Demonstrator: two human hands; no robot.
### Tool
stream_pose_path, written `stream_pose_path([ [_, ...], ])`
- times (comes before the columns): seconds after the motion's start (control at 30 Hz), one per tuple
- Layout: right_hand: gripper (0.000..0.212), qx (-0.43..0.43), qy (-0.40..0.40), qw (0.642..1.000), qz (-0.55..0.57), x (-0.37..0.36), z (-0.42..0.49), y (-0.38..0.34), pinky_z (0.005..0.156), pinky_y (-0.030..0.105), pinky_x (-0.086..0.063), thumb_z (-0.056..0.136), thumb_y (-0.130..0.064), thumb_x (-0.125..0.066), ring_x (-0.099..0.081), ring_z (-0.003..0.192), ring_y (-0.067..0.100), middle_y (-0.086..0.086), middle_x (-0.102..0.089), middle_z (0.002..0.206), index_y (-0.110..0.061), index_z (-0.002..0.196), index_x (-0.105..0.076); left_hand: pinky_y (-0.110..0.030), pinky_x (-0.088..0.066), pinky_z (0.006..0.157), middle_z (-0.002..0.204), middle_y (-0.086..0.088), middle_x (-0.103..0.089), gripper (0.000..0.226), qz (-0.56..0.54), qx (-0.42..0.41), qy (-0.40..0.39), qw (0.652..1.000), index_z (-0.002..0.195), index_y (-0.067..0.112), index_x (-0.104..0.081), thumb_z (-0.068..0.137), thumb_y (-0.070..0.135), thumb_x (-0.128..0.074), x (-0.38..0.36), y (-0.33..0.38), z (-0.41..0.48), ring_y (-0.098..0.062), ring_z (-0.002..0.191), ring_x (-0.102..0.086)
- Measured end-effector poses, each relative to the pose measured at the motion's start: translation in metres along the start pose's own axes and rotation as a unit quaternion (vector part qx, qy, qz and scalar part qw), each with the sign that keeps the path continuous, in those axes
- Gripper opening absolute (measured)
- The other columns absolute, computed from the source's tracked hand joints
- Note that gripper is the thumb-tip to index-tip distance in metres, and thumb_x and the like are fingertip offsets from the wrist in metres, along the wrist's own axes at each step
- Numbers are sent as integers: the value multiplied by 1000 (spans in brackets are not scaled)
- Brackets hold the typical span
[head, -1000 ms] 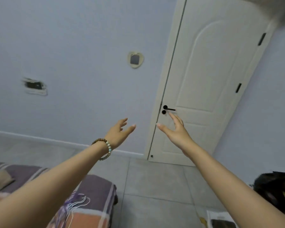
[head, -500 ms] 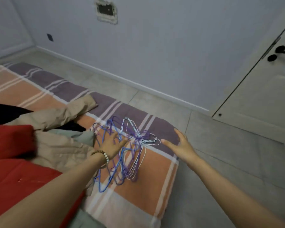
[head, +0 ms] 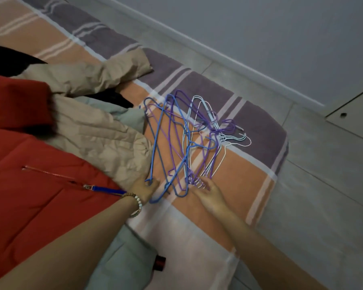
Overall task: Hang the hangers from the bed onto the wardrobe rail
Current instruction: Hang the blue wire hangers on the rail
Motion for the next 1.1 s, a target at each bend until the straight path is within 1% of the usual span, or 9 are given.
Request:
stream_pose_path([
  [0.07, 47, -6, -12, 1000, 17, -21, 10, 13, 56, -4, -37, 86, -3, -62, -54, 89, 12, 15, -57, 118, 1, 130, -46, -26, -36, 82, 117, -19, -58, 38, 23, 8, 2, 1000, 122, -3, -49, 91, 18, -54, -6, -16, 10, -30, 112, -54],
  [0.13, 48, -19, -23, 999, 38, -40, 20, 25, 76, 1, -42, 88, -4, -59, -54, 112, 19, 15, -52, 131, 1, 133, -44, -27, -37, 90, 124, -20, -56, 39, 23, 9, 1, 1000, 125, -3, -47, 91, 17, -53, -12, -28, 19, -31, 115, -52],
  [0.23, 51, -33, -38, 996, 75, -64, 33, 40, 103, 29, -40, 89, -11, -59, -48, 126, 23, 11, -46, 140, -7, 136, -42, -25, -36, 92, 125, -18, -56, 41, 12, 7, 3, 1000, 128, -2, -45, 91, 13, -52, -18, -42, 29, -29, 117, -52],
  [0.43, 39, -45, -63, 985, 157, -82, 39, 46, 74, 23, -48, 94, -9, -48, -58, 109, 21, 8, -60, 112, -14, 132, -44, -39, -49, 92, 110, -25, -64, 36, 20, 3, -29, 999, 121, -2, -54, 92, 19, -52, -31, -53, 36, -38, 101, -61],
  [0.53, 36, -51, -55, 983, 166, -81, 38, 52, 63, 20, -50, 94, -2, -45, -57, 78, 18, 13, -59, 92, -14, 129, -49, -30, -46, 84, 99, -20, -67, 32, 57, -7, -39, 998, 112, 1, -62, 90, 24, -56, -32, -54, 33, -34, 94, -62],
  [0.7, 19, -60, -95, 969, 221, -69, 23, 47, 60, 16, -52, 88, -2, -59, -60, 69, 12, 2, -64, 84, -10, 105, -55, -16, -36, 54, 60, 1, -48, 22, 0, -25, 6, 1000, 66, 14, -53, 81, 16, -69, -24, -55, 25, -12, 55, -43],
  [0.87, 14, 14, -126, 970, 209, -38, -8, 13, 59, 14, -52, 86, -4, -62, -68, 67, 4, -6, -72, 70, -12, 93, -52, -10, -40, 56, 62, 3, -57, 7, -81, -107, 36, 990, 79, 8, -58, 85, 7, -61, -16, -11, -4, 5, 48, -53],
  [0.97, 15, 61, -115, 966, 223, 0, -35, -18, 61, 17, -54, 86, 1, -60, -68, 61, 5, -4, -71, 70, -12, 87, -52, -23, -49, 69, 69, -4, -62, 8, -107, -169, 24, 979, 84, 8, -62, 89, 11, -56, -19, 41, -25, 0, 59, -56],
  [1.1, 17, 130, -64, 961, 236, 71, -79, -66, 61, 18, -55, 84, 2, -61, -67, 62, 6, 2, -69, 75, -14, 85, -54, -20, -42, 71, 83, -4, -59, 36, -81, -220, -56, 971, 93, 4, -66, 92, 35, -46, -38, 128, -66, -7, 70, -53],
])
Point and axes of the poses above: each hand's wrist, its own z-axis towards the middle knuckle, its own x-axis out of the back of the hand, y = z × x, the point moved 5 cm from there along z, towards the middle knuckle
